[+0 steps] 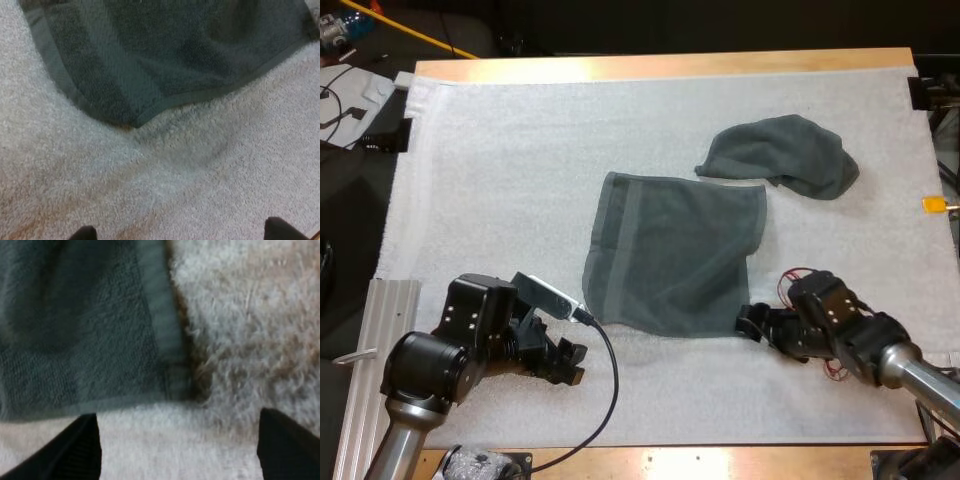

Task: Pick towel from pile, fold and stack

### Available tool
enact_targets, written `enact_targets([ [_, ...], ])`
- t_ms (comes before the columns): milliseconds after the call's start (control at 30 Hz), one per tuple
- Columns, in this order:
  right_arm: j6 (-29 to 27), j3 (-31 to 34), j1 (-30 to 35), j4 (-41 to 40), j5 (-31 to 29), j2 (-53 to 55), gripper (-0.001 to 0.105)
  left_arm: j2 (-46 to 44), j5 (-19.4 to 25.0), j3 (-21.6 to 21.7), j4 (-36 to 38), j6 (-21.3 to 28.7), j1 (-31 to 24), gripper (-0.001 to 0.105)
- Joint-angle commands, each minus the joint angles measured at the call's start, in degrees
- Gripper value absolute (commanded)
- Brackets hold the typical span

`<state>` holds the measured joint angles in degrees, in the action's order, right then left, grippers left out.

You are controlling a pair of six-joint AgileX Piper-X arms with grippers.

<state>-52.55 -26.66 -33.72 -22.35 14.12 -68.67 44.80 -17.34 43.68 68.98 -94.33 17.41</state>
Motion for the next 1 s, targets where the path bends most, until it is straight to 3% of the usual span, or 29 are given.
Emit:
enact_targets([
  [0,3.1,-0.3,0.2,4.9,1.9,-4.1,0.064,-0.2,-0.3,0.1,-0.4,-0.5,0.0,0.063],
  [233,6.6,-0.2,0.3,10.4,4.6,-9.6,0.062,-0.2,-0.4,0.0,-0.7,-0.6,0.0,0.063],
  [400,8.3,-0.1,0.2,12.8,5.9,-12.1,0.040,-0.3,-0.5,0.2,-0.9,-0.6,0.0,0.063],
  [533,8.7,0.0,0.2,13.4,5.5,-12.5,0.035,-0.1,-0.6,0.1,-0.6,-0.6,0.2,0.063],
  [667,8.5,0.0,0.1,13.5,5.1,-12.6,0.002,-0.2,-0.8,0.1,-0.6,-0.6,0.3,0.063],
  [700,8.6,0.0,0.0,13.6,5.0,-12.4,0.000,-0.1,-0.7,0.1,-0.7,-0.6,0.3,0.063],
  [967,6.6,-0.1,-0.3,12.3,2.8,-10.0,0.000,0.1,-0.6,0.2,-1.9,-0.7,0.4,0.063],
])
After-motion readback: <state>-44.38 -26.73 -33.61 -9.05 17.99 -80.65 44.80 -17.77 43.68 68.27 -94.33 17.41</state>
